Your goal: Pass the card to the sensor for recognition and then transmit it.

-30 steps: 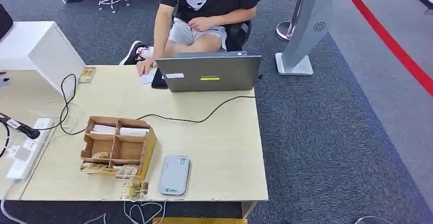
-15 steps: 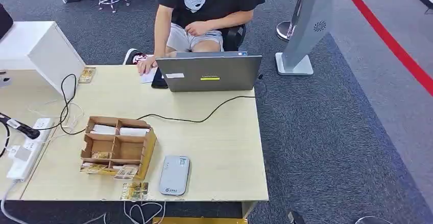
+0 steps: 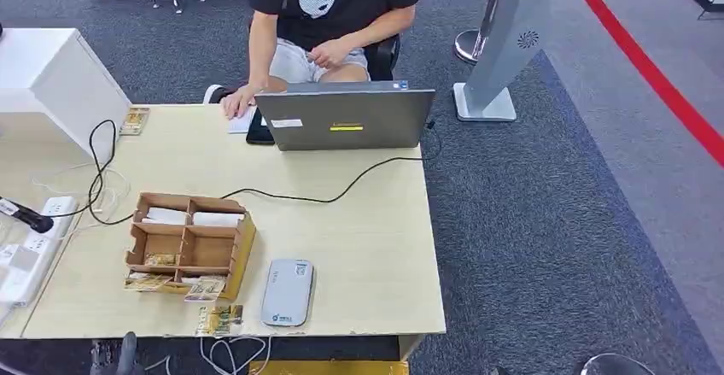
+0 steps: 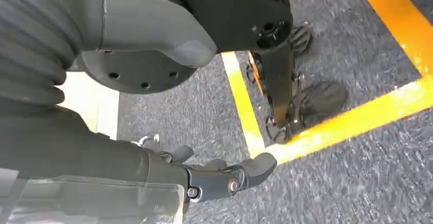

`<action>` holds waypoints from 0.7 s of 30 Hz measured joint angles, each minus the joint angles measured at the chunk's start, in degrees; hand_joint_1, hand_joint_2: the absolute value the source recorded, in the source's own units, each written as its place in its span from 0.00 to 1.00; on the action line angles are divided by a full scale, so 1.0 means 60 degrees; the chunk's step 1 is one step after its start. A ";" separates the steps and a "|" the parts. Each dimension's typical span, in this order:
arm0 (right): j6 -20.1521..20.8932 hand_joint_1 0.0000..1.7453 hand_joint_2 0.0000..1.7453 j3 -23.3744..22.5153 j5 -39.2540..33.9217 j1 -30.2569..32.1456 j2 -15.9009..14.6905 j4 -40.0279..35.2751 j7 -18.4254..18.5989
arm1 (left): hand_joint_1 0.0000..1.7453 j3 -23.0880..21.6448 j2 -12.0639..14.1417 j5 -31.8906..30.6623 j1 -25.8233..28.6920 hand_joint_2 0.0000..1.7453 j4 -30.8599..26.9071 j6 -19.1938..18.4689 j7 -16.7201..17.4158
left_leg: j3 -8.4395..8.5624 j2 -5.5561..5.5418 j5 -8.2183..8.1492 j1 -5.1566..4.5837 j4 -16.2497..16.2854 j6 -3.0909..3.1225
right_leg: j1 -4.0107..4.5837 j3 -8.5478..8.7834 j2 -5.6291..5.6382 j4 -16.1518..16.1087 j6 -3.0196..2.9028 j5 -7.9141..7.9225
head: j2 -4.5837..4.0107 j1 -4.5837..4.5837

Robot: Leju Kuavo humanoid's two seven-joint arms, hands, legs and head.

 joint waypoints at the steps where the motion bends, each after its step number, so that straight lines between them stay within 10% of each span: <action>1: 0.0004 0.00 1.00 -0.0015 0.0000 -0.0007 0.0000 -0.0004 0.0004 | 0.00 -0.0007 0.0000 -0.0004 -0.0002 1.00 0.0000 0.0000 0.0000 | -0.0011 -0.0001 -0.0001 0.0000 0.0007 0.0000 | 0.0000 -0.0011 0.0000 -0.0001 0.0000 0.0000 | 0.0000 0.0004; 21: 0.0695 0.00 1.00 0.0073 0.0882 -0.0043 0.0004 -0.0095 0.0069 | 0.00 -0.0051 0.0305 0.0218 0.0249 1.00 -0.0189 -0.0633 0.0037 | -0.0106 0.0109 -0.0016 0.0081 0.0072 -0.0020 | 0.0065 -0.0099 0.0101 0.0008 -0.0026 0.0051 | 0.0000 0.0000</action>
